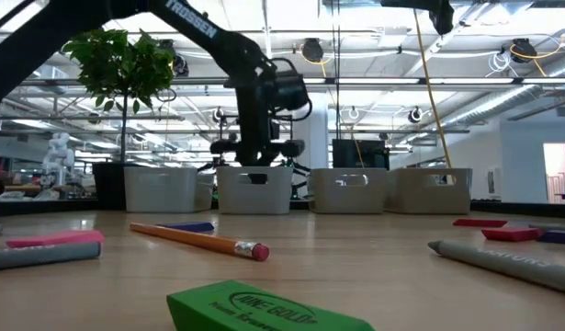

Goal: Sort crayons/erasers/pens/pencils in bins
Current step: Put the blue crayon into the middle left gray bin, then put the red eraser into the top left gray bin

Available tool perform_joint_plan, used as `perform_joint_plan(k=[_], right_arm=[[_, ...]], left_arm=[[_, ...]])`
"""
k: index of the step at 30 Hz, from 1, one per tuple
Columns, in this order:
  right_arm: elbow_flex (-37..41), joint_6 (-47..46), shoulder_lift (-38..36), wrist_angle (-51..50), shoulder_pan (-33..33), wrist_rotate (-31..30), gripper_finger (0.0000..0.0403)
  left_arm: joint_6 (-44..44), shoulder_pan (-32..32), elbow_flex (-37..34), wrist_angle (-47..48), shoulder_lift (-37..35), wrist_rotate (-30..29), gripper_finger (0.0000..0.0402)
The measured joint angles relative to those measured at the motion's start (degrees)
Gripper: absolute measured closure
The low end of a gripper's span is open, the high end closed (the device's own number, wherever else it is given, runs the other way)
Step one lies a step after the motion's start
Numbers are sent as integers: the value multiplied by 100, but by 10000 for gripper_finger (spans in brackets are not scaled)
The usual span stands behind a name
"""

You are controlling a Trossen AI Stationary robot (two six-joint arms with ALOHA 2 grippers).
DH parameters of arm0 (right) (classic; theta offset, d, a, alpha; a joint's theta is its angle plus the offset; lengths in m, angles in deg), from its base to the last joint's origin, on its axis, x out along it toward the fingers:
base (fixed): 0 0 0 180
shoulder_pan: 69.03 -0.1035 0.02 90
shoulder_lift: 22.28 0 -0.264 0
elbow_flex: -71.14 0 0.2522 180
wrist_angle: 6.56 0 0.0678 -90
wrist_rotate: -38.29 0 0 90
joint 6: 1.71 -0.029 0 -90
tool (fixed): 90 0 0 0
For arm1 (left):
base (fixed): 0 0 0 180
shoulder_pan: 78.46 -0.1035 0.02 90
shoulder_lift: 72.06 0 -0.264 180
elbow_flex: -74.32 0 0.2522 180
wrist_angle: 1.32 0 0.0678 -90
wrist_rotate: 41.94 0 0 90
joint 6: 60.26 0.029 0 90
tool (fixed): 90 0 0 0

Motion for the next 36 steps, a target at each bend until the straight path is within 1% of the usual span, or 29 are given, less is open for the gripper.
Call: perform_joint_plan(k=[10, 12, 14, 17, 19, 22, 25, 28, 33, 36], right_arm=[[0, -40, 2, -8, 0, -2, 257], [-1, -1, 38, -60, 0, 1, 257], [-2, 85, 90, -288, 0, 4, 257], [-2, 151, 312, -538, -9, 89, 257], [0, 206, 538, -652, -69, 268, 257], [0, 367, 911, -760, -286, 313, 257], [0, 515, 1279, -1087, -524, 305, 257], [0, 514, 1657, -1701, -786, 284, 257], [0, 185, 2370, -3071, -1148, 282, 241], [0, -31, 2850, -3496, -1257, 301, 219]], left_arm=[[-203, -36, 0, 57, 139, 136, 364], [-199, -49, 0, 64, 139, 165, 358], [-204, -91, 0, 84, 139, 381, 343], [-220, -167, 0, 150, 139, 710, 309], [-220, -192, 0, 194, 137, 737, 285], [-134, -197, -2, 328, 13, 734, 256], [115, -174, -2, 472, -299, 717, 240], [466, -82, -1, 598, -691, 668, 237], [737, 389, 0, 748, -1523, 233, 236], [788, 769, 0, 771, -2010, -80, 236]])
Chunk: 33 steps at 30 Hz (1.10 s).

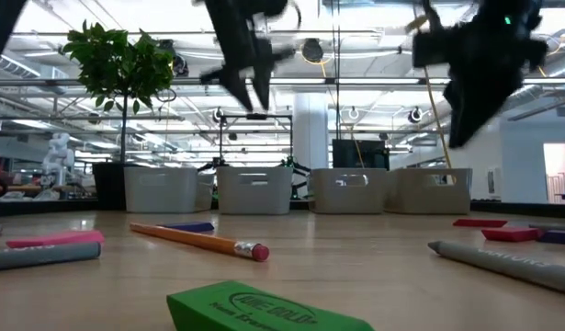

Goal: Sort crayons/erasers/pens/pencils in bins
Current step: Put the red eraser into the top left gray bin

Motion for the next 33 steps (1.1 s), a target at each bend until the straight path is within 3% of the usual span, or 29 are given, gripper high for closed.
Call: perform_joint_plan(k=[6, 10, 22, 33], right_arm=[[0, -374, 846, 175, 179, 507, 171], [2, -324, 1319, 135, 439, 1016, 165], [-26, 11, 2037, 269, 905, 1661, 198], [-11, -34, 2089, 323, 927, 1704, 281]], left_arm=[[99, 707, 2, 163, -846, -337, 236], [82, 1101, 2, 369, -1246, -475, 236], [-255, 1846, 2, 619, -1509, -870, 236], [-394, 2076, 2, 592, -1516, -879, 236]])
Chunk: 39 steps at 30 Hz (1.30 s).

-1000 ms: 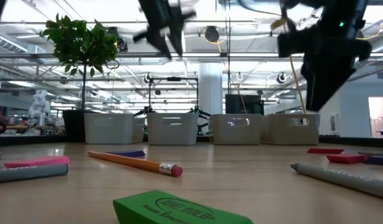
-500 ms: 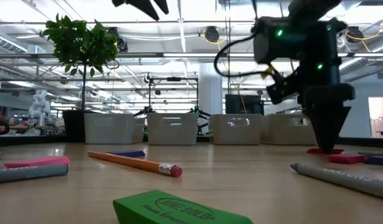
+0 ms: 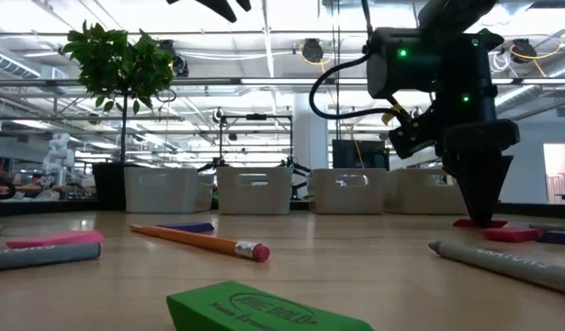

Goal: Sort crayons/erasers/pens/pencils in bins
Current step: Put the red eraser into the top left gray bin

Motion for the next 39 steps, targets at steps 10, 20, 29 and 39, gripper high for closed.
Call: perform_joint_plan(k=[10, 20, 29, 39], right_arm=[[8, -39, 7, 31, 0, -32, 317], [39, 133, -335, 265, -9, -163, 321], [-62, 1292, -1692, 1804, -69, -728, 327], [-1841, 2895, -1097, 1444, -108, -1904, 334]], left_arm=[[481, 370, -2, 101, -907, -513, 236], [-281, 169, -924, 549, -2770, -926, 236], [-1467, 36, -3974, -1284, -4075, 301, 236], [-2524, -98, -5874, -5256, -2999, 1274, 232]])
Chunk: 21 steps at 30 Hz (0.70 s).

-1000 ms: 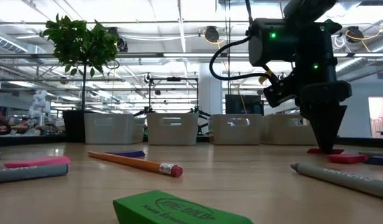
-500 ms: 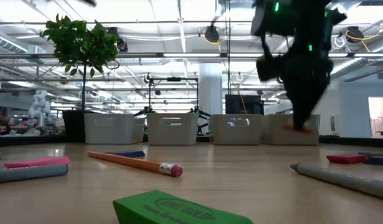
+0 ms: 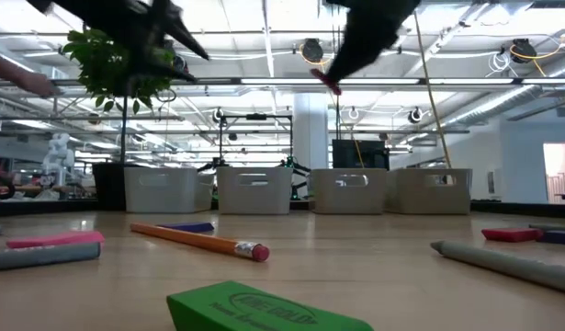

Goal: Sort crayons/erasers/pens/pencils in bins
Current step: Put the red eraser into the top left gray bin

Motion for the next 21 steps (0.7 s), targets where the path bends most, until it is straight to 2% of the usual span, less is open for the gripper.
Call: perform_joint_plan(k=[5, 10, 16, 21], right_arm=[[-808, 324, 682, -300, -1, 26, 334], [-1001, 493, 1001, -349, 21, 29, 334], [-1003, 494, 1134, -420, 104, 353, 334], [-1005, 617, 1126, -388, 133, 349, 334]], left_arm=[[-913, -166, -7, -1152, 950, 283, 195], [-1590, -294, -7, -1857, 1649, 632, 165], [-1672, -264, -7, -3054, 2188, 828, 163], [-1662, -169, 61, -3137, 2396, 828, 163]])
